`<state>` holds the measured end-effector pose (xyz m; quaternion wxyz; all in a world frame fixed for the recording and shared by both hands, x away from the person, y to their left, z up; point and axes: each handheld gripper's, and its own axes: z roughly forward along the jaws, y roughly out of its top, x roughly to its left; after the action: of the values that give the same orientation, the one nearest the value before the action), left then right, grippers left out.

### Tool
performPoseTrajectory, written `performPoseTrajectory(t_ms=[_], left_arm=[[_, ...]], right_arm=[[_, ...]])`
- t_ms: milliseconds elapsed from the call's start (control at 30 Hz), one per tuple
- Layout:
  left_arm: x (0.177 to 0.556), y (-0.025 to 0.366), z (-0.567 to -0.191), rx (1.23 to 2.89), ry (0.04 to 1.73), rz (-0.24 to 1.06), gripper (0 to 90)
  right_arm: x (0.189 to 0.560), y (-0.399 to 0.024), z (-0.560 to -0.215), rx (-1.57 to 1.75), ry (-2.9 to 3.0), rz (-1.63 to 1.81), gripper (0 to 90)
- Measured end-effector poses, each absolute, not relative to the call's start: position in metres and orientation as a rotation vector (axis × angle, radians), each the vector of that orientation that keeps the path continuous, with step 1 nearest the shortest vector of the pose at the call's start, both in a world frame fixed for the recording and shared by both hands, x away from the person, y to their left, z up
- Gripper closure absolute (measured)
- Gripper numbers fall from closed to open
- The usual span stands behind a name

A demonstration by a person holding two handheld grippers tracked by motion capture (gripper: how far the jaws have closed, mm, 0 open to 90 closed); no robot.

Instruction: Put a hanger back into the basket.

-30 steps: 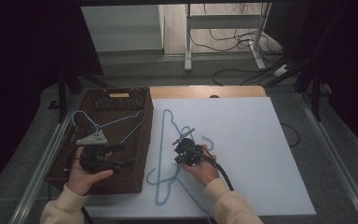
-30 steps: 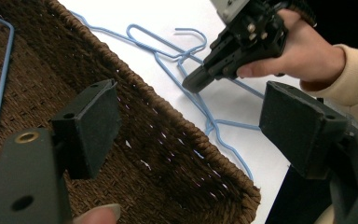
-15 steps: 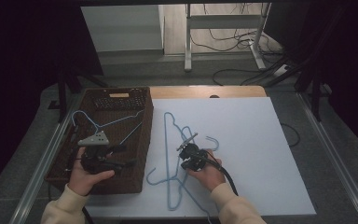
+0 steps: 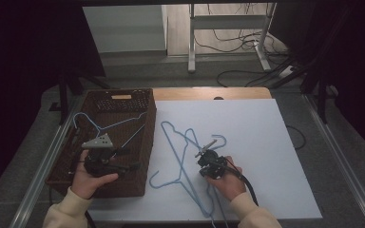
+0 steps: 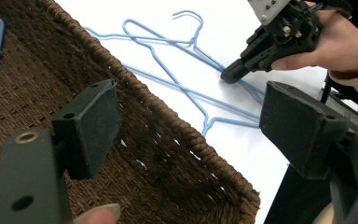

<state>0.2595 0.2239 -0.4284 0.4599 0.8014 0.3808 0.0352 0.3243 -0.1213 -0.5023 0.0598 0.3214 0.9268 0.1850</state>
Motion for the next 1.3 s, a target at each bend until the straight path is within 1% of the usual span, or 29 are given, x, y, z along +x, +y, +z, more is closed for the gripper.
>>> performPoseTrajectory(t_ms=[333, 367, 400, 433, 467, 500, 533, 567, 633, 767, 1033, 1100, 1133, 1167, 1200, 1300], left_arm=[[0.26, 0.223, -0.43, 1.976, 0.941, 0.085, 20.6], [0.26, 0.223, -0.43, 1.976, 0.942, 0.085, 20.6], [0.26, 0.223, -0.43, 1.977, 0.942, 0.084, 20.6], [0.26, 0.223, -0.43, 1.977, 0.942, 0.084, 20.6], [0.26, 0.223, -0.43, 1.977, 0.942, 0.084, 20.6], [0.26, 0.223, -0.43, 1.978, 0.941, 0.085, 20.6], [0.26, 0.223, -0.43, 1.978, 0.94, 0.085, 20.6], [0.26, 0.223, -0.43, 1.978, 0.939, 0.084, 20.6], [0.26, 0.223, -0.43, 1.979, 0.939, 0.084, 20.6], [0.26, 0.224, -0.43, 1.979, 0.938, 0.083, 20.7], [0.26, 0.225, -0.43, 1.977, 0.938, 0.084, 20.7], [0.26, 0.224, -0.43, 1.978, 0.936, 0.084, 20.7], [0.26, 0.224, -0.43, 1.978, 0.934, 0.084, 20.7], [0.26, 0.224, -0.43, 1.978, 0.934, 0.084, 20.7], [0.26, 0.224, -0.43, 1.979, 0.934, 0.084, 20.7], [0.26, 0.224, -0.43, 1.98, 0.935, 0.083, 20.7]], right_arm=[[0.321, -0.144, -0.493, 1.048, 2.75, 0.628, 89.7], [0.323, -0.146, -0.492, 1.075, 2.727, 0.643, 88.6], [0.327, -0.15, -0.489, 1.139, 2.671, 0.669, 83.3], [0.327, -0.15, -0.489, 1.139, 2.671, 0.669, 83.3], [0.333, -0.152, -0.489, 1.183, 2.631, 0.685, 77.7], [0.333, -0.152, -0.489, 1.183, 2.631, 0.685, 77.7], [0.34, -0.151, -0.488, 1.219, 2.602, 0.688, 75.0], [0.34, -0.151, -0.488, 1.219, 2.602, 0.688, 75.0], [0.35, -0.146, -0.489, 1.253, 2.578, 0.689, 71.3], [0.36, -0.139, -0.496, 1.294, 2.558, 0.644, 69.0], [0.365, -0.13, -0.505, 1.304, 2.537, 0.575, 69.4], [0.365, -0.129, -0.505, 1.31, 2.534, 0.566, 72.0], [0.365, -0.129, -0.504, 1.319, 2.531, 0.559, 77.2], [0.365, -0.129, -0.504, 1.319, 2.531, 0.559, 77.2], [0.365, -0.13, -0.504, 1.331, 2.537, 0.555, 81.1], [0.366, -0.132, -0.503, 1.348, 2.534, 0.549, 82.8]])
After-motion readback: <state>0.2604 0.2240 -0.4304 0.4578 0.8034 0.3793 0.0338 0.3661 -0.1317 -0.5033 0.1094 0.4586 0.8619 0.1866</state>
